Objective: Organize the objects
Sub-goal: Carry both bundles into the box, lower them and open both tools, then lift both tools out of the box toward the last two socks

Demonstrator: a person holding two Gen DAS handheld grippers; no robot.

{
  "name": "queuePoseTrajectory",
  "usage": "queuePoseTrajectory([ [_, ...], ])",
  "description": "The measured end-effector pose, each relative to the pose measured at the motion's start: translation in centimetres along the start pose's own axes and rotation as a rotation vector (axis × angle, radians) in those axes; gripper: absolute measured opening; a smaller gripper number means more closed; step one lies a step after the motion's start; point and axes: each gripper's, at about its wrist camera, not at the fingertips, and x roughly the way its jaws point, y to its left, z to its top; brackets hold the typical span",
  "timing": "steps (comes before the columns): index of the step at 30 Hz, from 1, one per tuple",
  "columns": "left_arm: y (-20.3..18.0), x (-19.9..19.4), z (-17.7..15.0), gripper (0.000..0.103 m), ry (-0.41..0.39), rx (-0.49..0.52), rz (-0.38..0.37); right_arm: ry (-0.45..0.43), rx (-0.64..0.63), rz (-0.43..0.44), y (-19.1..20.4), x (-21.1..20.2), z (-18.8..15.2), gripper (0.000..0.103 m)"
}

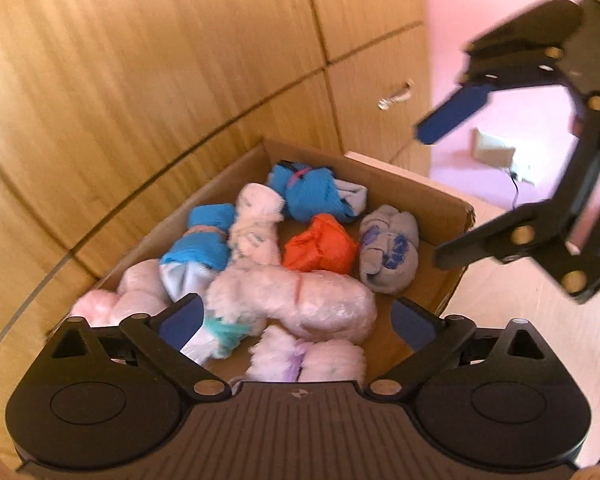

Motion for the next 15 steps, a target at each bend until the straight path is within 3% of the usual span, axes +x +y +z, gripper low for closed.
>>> queuePoseTrajectory([
  [6,0.8,-3.9,-1.0,0.102,-0.03,-0.135,0.079,-0.046,0.055,-0.065,1.4,-3.3,0.1,0.079],
  [10,1.2,-7.3,-3.4,0.102,-0.057,-0.263,0.151,-0.092,0.11,-0.111,3.1,-5.7,-0.6,0.086],
  [15,0.0,-9.6,-7.5,0.102,-0.057,-0.429,0.173,-0.139,0.203,-0.125,6.2,-7.0,-3.4,0.091],
])
